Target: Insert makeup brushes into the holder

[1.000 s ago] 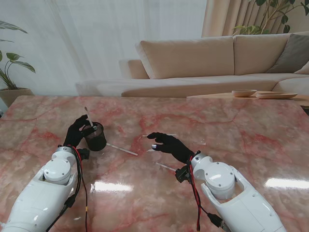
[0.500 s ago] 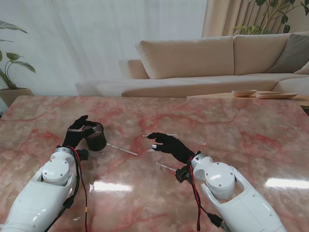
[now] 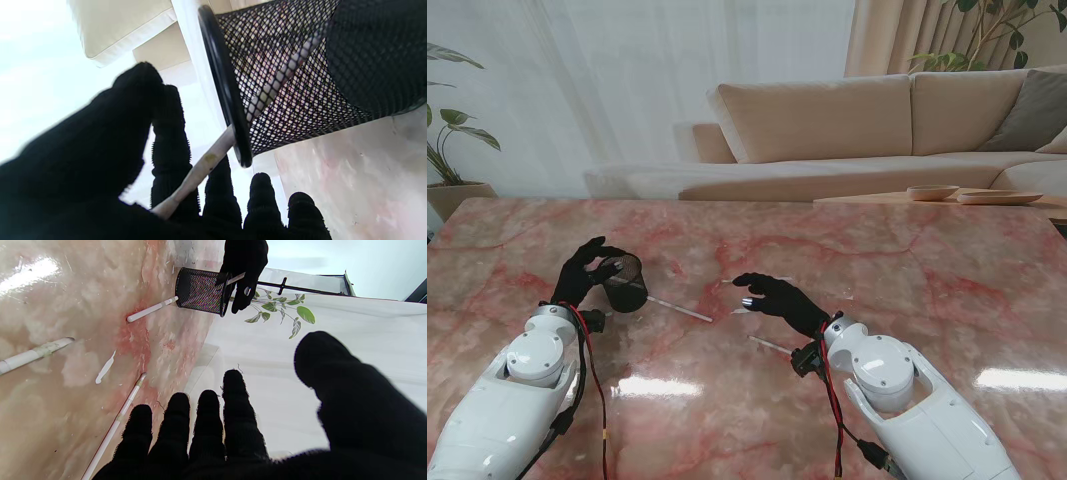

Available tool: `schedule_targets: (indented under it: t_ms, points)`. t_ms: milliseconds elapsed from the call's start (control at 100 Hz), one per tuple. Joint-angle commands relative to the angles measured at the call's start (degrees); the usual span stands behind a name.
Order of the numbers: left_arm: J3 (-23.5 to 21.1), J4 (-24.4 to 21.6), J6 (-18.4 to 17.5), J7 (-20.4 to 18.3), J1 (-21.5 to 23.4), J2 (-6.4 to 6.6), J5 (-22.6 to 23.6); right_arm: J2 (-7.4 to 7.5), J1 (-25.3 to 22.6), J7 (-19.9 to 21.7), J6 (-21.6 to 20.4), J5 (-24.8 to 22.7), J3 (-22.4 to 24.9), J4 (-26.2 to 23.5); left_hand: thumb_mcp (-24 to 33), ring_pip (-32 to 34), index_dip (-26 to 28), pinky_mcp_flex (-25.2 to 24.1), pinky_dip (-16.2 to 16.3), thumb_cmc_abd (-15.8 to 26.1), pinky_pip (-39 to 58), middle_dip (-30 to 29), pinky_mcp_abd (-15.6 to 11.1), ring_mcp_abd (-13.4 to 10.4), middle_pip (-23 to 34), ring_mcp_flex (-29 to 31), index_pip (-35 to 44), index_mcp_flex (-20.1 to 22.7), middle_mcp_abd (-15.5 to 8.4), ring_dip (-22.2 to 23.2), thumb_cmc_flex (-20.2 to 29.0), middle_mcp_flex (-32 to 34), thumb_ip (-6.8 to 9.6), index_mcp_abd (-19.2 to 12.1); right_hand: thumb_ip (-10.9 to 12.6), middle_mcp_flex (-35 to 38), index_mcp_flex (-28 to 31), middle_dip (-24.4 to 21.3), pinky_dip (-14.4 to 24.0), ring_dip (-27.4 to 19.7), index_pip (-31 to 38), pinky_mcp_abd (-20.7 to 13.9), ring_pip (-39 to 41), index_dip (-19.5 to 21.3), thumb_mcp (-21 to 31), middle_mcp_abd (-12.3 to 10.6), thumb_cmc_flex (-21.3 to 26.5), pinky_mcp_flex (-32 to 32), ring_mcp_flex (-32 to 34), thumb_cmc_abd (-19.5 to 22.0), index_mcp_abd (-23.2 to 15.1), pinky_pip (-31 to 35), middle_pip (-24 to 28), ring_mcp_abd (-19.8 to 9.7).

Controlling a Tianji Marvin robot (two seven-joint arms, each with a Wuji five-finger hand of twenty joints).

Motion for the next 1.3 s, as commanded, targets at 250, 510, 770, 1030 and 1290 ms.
schedule_targets:
  t_ms: [250, 510, 770, 1030, 1290]
  points:
    - [-2.8, -6.2, -2.5, -3.1, 3.5, 2.04, 3.0, -0.2, -0.7, 0.4, -0.7, 0.1, 0.6, 0.1, -7.4, -3.8, -0.6, 0.3, -6.6, -2.5, -3.1, -1.2, -1.7, -0.2, -3.0, -2.1, -13.5, -14.1, 0.6, -7.6, -9.1, -5.5, 0.63, 6.3, 0.0, -1.9, -1.5, 0.1, -0.9, 0.5, -0.4, -2.9, 0.5, -0.2, 0.5, -0.2, -1.7, -0.8, -2.3, -0.1, -1.3, 0.6, 0.5, -1.2]
    - [-6.5, -17.3, -2.3, -4.5, 8.7, 3.77, 8.8, 0.17, -1.8, -0.2, -1.3, -2.3, 2.1, -1.4, -20.7, -2.3, -2.4, -0.7, 3.9, 5.6, 1.6, -1.7, 1.3, 0.5, -4.2, -2.3, -17.6, -15.1, 1.3, -4.4, -6.2, -4.4, 3.28, 9.5, 0.0, -1.7, -1.6, 0.0, -0.9, 0.3, -0.5, -2.7, 0.1, -0.2, 0.0, -0.3, -1.7, -0.7, -2.4, -0.2, -1.3, 0.4, 0.3, -1.2]
    - [-9.4, -28.2, -2.8, -12.8, 13.8, 6.6, 14.0, 0.89, -3.1, -1.3, -0.1, -9.5, 4.2, -4.1, -39.8, -1.9, -5.2, -2.0, 20.1, 15.2, 5.3, -3.8, 3.2, -0.5, -7.1, 1.4, -22.9, -17.4, 1.6, -5.7, -2.3, -2.4, 7.38, 14.1, 0.1, 1.1, -1.4, -1.2, -1.3, -2.1, -0.7, -1.1, -3.0, -0.5, -1.7, -0.6, -1.4, 1.7, 1.8, -0.3, -0.9, 1.1, -0.5, -0.3]
    - [-8.6, -34.1, -3.5, -19.3, 16.5, 8.75, 19.6, 1.46, -5.0, -5.7, 4.4, -25.2, 5.0, -6.9, -51.5, -2.0, -8.2, -1.1, 17.5, 20.0, 3.0, -7.0, 0.0, -0.9, -8.0, 1.6, -28.3, -21.4, 2.8, -8.5, 1.1, -3.9, 9.48, 18.1, -0.6, 7.1, 0.2, -2.1, -0.2, -0.3, -1.9, 2.6, 0.3, -2.9, -8.3, -0.3, 0.1, 10.6, 13.3, -1.9, 0.4, 7.6, 0.7, 1.7]
    - [-4.6, -35.8, -4.5, -21.5, 16.9, 9.66, 23.3, 3.12, -5.7, -7.1, 10.7, -47.4, 3.2, -8.1, -52.6, -1.9, -9.3, -0.1, 16.6, 21.8, 3.8, -7.5, -0.1, -1.7, -7.1, 1.3, -30.3, -22.7, 3.1, -8.8, 0.6, -5.1, 9.91, 18.9, -1.3, 14.0, 2.7, -0.9, 0.7, 4.5, -1.1, 4.7, 8.9, -5.6, -14.0, 0.2, 1.4, 16.2, 20.4, -6.0, -0.6, 17.1, 4.3, 1.7]
